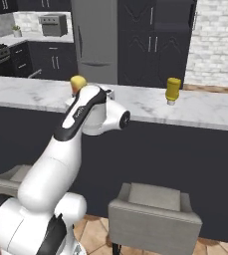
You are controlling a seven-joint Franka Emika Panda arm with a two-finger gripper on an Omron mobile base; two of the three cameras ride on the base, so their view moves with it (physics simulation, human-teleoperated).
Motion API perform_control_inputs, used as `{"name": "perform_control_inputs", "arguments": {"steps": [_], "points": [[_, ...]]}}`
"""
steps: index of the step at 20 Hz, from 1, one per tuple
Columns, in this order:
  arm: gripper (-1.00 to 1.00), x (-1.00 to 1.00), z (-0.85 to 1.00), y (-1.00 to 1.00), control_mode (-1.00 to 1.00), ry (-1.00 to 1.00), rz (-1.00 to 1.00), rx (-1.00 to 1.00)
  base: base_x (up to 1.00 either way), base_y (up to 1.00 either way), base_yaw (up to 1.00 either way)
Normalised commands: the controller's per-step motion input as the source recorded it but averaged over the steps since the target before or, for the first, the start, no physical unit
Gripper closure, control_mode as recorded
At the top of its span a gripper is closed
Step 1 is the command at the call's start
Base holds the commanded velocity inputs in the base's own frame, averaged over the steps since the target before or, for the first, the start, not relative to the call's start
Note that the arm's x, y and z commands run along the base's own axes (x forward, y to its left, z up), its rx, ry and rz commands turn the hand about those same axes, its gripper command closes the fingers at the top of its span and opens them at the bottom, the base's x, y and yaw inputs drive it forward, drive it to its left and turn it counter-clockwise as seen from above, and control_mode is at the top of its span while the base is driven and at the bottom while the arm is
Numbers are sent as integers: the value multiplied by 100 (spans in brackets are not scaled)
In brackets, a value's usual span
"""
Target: The dining table condiment station is running low on mustard. Refill the condiment station by opening the cabinet and taking the mustard from the cabinet and placing it on the dining table.
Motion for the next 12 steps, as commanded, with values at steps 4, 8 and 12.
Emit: {"name": "perform_control_inputs", "arguments": {"steps": [4, 8, 12], "points": [[100, 36, 0, 0, -100, 3, -15, -3, 0, 0, 0], [100, 53, -1, 3, -100, 2, -13, 0, 0, 0, 0], [100, 53, -11, 1, -100, 0, -12, 0, 0, 0, 0]]}}
